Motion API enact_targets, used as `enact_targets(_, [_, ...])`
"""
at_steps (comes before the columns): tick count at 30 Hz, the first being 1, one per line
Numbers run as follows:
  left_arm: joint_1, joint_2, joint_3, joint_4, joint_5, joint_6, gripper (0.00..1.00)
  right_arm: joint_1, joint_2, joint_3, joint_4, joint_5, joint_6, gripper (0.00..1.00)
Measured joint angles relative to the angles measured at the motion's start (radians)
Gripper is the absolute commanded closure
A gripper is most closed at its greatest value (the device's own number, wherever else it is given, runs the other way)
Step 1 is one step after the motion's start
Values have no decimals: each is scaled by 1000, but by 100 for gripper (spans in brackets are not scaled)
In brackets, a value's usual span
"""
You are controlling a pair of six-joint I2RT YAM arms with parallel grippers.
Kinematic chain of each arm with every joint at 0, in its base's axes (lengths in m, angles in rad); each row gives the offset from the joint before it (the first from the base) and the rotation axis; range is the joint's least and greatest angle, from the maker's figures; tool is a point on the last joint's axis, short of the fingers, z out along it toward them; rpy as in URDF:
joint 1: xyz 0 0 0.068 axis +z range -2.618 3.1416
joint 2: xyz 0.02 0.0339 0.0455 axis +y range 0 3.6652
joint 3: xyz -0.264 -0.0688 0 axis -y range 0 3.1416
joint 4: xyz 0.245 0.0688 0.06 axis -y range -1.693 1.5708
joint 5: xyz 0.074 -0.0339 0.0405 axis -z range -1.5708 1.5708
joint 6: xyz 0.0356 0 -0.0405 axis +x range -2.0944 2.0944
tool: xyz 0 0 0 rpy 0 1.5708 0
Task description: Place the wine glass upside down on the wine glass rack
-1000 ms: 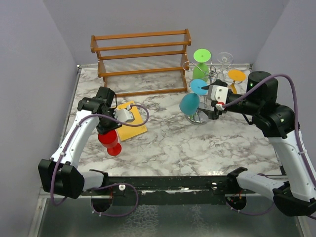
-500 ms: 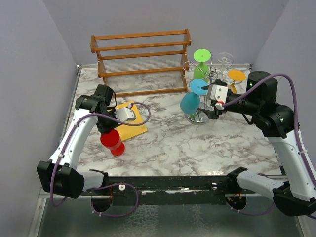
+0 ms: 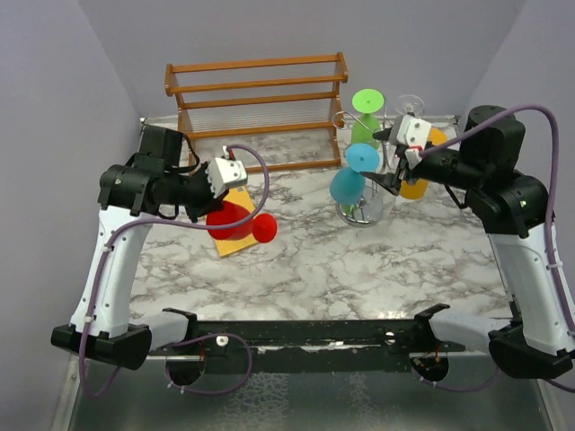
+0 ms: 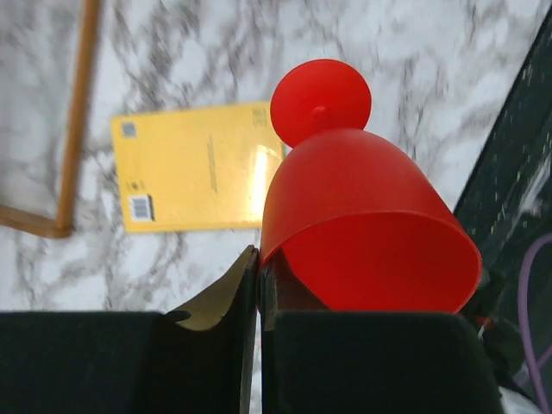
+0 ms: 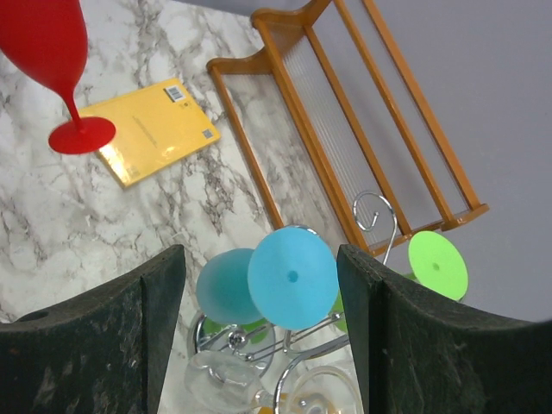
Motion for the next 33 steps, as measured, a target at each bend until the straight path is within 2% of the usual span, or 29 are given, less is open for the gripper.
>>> enact_targets(4, [0, 0, 123, 126, 80, -129, 100, -2, 87, 109, 32, 3, 83, 31])
enact_targets(7, [0, 4, 168, 237, 104, -283, 100, -2, 166, 190, 53, 16, 156, 32])
enact_targets(13, [0, 68, 265, 601, 145, -627, 100, -2, 319, 338, 106, 72, 329, 33])
enact_targets(19, [0, 145, 309, 895, 168, -947, 100, -2, 389, 368, 177, 116, 498, 35])
enact_targets(24, [0, 195, 331, 1012, 166, -1085, 100, -2, 408, 347, 235, 120, 612, 38])
enact_targets(33, [0, 223, 333, 1094, 164, -1220, 100, -2, 400, 269, 341, 203, 702, 47])
